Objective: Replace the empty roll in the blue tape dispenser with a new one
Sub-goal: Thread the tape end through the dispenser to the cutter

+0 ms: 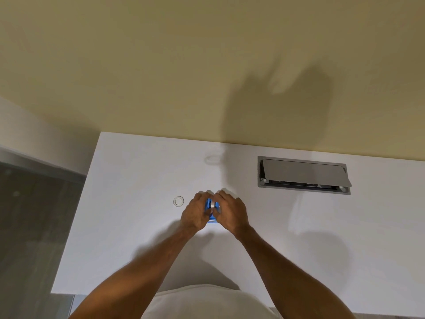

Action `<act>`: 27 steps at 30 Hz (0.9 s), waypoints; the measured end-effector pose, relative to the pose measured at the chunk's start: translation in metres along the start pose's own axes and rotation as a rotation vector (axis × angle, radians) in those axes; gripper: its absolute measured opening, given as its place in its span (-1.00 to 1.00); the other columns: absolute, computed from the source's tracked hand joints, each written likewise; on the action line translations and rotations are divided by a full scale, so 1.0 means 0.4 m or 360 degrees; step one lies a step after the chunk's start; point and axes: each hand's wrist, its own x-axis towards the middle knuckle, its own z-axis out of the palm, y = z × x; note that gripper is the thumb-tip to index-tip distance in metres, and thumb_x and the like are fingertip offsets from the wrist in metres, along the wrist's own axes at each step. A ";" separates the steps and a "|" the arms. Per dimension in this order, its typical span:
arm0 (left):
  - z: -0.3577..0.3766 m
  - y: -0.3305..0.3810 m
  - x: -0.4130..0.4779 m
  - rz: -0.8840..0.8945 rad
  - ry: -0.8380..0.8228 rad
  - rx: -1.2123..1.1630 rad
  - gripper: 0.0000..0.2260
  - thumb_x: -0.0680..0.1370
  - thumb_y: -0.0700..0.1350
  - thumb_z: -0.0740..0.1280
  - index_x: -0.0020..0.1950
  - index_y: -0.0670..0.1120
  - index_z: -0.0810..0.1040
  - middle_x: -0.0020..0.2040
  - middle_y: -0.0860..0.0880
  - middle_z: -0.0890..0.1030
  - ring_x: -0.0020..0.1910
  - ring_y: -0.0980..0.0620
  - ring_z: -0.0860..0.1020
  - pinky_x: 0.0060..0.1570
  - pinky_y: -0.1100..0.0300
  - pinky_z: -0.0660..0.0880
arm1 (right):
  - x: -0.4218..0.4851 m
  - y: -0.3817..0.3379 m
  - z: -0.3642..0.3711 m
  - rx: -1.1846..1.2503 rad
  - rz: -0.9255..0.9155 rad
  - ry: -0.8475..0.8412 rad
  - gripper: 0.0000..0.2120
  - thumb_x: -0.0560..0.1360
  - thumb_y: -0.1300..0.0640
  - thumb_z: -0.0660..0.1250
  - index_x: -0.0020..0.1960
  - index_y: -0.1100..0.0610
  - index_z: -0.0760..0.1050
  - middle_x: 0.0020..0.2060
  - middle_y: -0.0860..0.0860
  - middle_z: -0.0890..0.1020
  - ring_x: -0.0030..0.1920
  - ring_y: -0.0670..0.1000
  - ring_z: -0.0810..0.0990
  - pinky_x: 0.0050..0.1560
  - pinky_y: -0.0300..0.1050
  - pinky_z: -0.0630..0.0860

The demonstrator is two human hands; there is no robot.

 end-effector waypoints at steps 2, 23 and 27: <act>-0.001 -0.002 0.006 0.0007 0.0001 0.0016 -0.62 0.66 -0.13 0.33 0.48 -0.04 0.45 0.37 -0.04 0.51 0.33 -0.08 0.56 0.20 -0.10 0.64 | 0.008 -0.001 -0.003 -0.0090 -0.0063 -0.0009 -0.52 0.64 -0.20 0.28 0.47 0.00 0.45 0.29 -0.07 0.63 0.23 -0.05 0.64 0.29 -0.14 0.59; 0.006 -0.014 0.007 0.0030 0.0023 0.0060 -0.61 0.68 0.01 0.33 0.50 -0.02 0.45 0.41 0.02 0.50 0.35 -0.04 0.57 0.26 -0.04 0.63 | 0.061 0.030 -0.029 -0.0132 -0.0188 -0.0148 -0.60 0.68 -0.15 0.21 0.21 0.13 0.62 0.08 0.05 0.72 0.04 0.03 0.68 0.19 -0.17 0.60; 0.016 -0.012 -0.003 0.0002 0.0070 -0.0039 -0.65 0.71 0.09 0.27 0.46 0.00 0.47 0.41 0.05 0.49 0.33 -0.02 0.58 0.27 -0.06 0.62 | 0.063 0.029 -0.029 -0.0175 -0.0167 -0.0146 -0.60 0.69 -0.17 0.18 0.20 0.11 0.62 0.08 0.02 0.71 0.05 0.01 0.67 0.17 -0.20 0.58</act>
